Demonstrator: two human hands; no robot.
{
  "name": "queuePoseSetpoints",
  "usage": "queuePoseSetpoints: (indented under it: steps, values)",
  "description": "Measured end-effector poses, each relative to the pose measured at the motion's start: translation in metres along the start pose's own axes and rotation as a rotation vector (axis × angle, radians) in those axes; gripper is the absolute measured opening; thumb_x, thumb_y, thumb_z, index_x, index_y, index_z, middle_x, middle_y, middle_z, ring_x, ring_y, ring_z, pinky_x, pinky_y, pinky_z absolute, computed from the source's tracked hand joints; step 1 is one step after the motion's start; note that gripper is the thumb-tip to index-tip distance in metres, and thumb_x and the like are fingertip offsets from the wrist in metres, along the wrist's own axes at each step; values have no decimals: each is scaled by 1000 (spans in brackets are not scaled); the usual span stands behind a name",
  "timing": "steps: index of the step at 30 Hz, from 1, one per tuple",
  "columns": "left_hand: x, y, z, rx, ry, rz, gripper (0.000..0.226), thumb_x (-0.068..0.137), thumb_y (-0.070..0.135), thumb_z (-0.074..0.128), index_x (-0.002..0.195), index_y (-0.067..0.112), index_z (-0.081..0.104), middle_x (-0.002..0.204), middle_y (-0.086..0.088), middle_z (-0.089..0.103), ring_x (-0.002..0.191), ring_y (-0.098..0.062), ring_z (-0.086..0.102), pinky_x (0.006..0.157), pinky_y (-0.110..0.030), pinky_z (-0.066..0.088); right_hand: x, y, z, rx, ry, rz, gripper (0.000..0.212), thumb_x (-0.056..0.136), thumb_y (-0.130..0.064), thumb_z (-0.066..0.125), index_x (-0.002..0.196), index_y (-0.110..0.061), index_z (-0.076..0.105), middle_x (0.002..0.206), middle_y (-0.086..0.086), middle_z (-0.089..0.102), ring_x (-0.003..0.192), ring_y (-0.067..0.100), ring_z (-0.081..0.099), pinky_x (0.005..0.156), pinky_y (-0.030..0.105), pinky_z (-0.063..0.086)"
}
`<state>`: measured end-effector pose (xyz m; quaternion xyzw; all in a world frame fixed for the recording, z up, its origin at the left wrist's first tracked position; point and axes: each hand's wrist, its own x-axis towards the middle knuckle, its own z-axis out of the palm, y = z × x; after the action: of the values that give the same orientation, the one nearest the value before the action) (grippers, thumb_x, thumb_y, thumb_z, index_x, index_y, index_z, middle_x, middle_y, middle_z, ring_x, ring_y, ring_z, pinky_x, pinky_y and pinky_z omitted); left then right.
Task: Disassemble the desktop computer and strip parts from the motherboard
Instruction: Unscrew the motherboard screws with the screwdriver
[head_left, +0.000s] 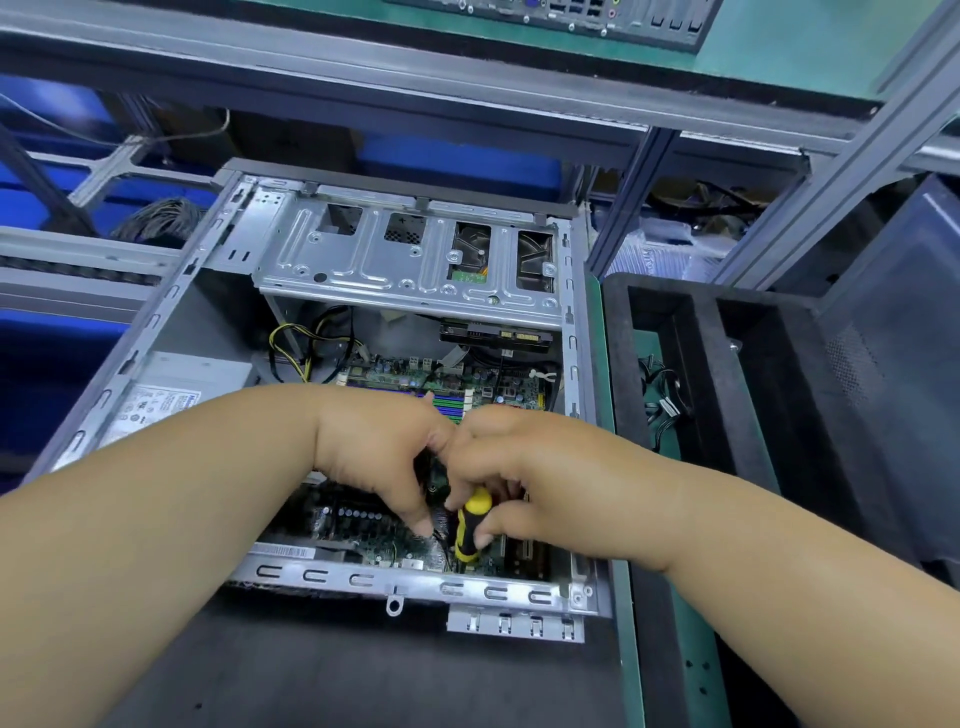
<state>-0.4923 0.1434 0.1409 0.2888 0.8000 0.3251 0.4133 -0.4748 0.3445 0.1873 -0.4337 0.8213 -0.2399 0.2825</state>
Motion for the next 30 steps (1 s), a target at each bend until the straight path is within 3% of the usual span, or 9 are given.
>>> queuePoseSetpoints:
  steps: [2,5,9,15,17,19,21,25,30]
  values:
    - [-1,0,4,-51,5,18,28,70,30,84,67,48,62,70,33,59,67,15,53,62,-1,34,0,-1,0,-16,22,-11,23,78,-12,82,98,-10,71,94,-5,56,83,8,48,76,26,43]
    - [1,3,9,-146,29,34,13,70,31,83,77,26,72,77,25,66,74,7,57,76,-11,38,1,-3,0,-43,34,-33,22,75,-10,83,95,-12,73,86,-6,57,77,9,49,72,32,45]
    - [3,4,10,-222,25,35,20,71,22,82,87,13,75,84,21,70,80,6,60,82,-13,40,1,-5,-2,-37,25,-53,25,75,-5,81,97,-16,76,84,-6,58,74,10,50,71,29,46]
    - [8,4,15,-213,98,7,14,71,13,84,81,19,76,76,22,69,73,7,59,76,-9,40,-2,-1,-6,-22,-16,-22,33,78,2,75,102,-21,77,94,-1,65,90,18,59,83,38,49]
    - [10,6,15,-169,145,7,17,68,16,87,76,24,74,72,18,68,69,4,57,73,-14,42,-5,2,-6,19,4,-15,34,79,-4,77,107,-21,74,98,-6,63,92,16,59,85,34,49]
    - [13,7,16,-121,170,15,22,65,21,88,81,18,72,76,3,69,71,-4,57,74,-25,48,-7,2,-4,114,69,28,35,77,-16,82,109,-21,69,101,-8,59,90,12,60,83,28,50]
    - [13,8,17,-132,173,21,27,64,24,89,81,15,70,76,7,68,73,-5,57,78,-30,48,-7,2,-2,135,147,66,30,77,-21,84,101,-18,68,97,-4,59,86,11,61,80,31,52]
    - [13,6,18,-150,135,41,28,65,25,88,65,24,61,65,25,59,65,7,53,66,-10,39,-5,0,-3,82,182,66,17,77,-16,84,92,-16,75,88,-5,61,80,6,58,79,28,50]
    - [11,3,14,-253,102,82,24,70,13,84,66,22,63,76,20,65,76,2,60,78,-12,44,-6,-3,-10,59,106,63,21,79,-7,80,98,-16,77,93,-4,62,85,8,59,84,29,49]
